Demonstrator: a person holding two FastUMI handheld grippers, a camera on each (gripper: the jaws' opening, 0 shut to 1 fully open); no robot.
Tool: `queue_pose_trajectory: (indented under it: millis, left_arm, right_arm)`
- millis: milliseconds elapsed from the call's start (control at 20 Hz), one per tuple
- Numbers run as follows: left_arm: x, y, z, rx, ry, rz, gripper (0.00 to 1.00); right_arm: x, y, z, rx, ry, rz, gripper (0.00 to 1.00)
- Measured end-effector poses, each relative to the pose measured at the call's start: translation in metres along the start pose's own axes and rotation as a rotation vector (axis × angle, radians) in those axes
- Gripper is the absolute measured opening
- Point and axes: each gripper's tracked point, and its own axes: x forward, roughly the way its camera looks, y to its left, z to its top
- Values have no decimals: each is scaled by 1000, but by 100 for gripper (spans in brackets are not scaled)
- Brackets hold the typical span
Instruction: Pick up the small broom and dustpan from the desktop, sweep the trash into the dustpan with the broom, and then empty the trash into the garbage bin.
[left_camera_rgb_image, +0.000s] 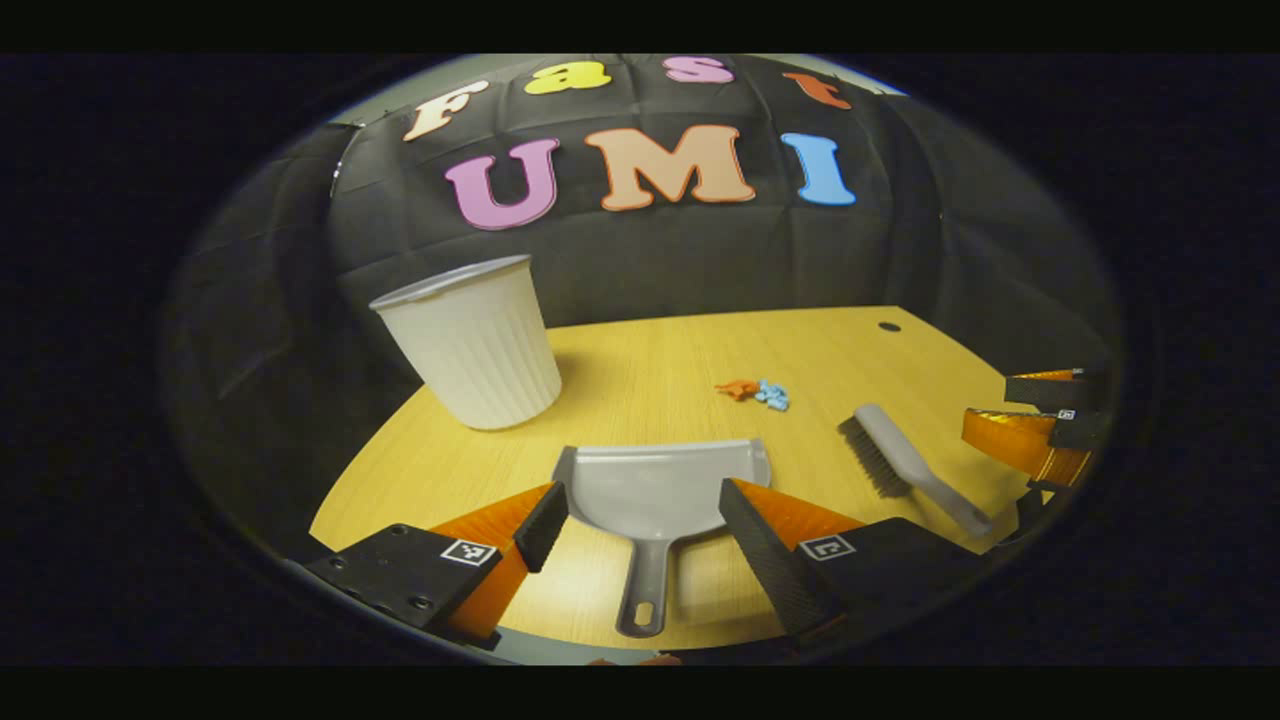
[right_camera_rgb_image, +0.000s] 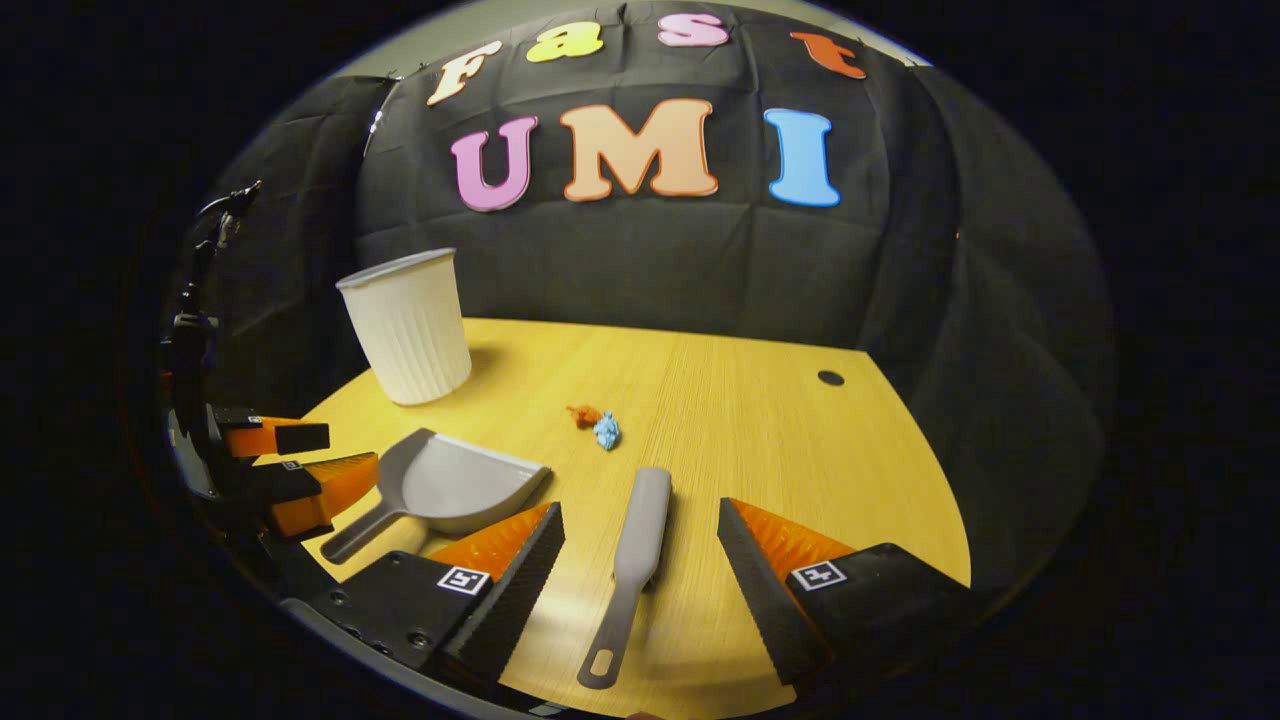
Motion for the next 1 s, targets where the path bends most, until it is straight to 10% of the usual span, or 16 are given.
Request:
queue_pose_trajectory:
  millis: [550,850,1000]
  left_arm:
    - [17,-3,-102,9,347,-7,100]
    - [24,-2,-119,47,406,-3,72]
    - [24,1,-124,61,416,6,29]
  right_arm:
    - [55,6,-100,-69,337,3,89]
    - [65,7,-117,-78,439,12,60]
    - [62,5,-121,-81,476,27,30]
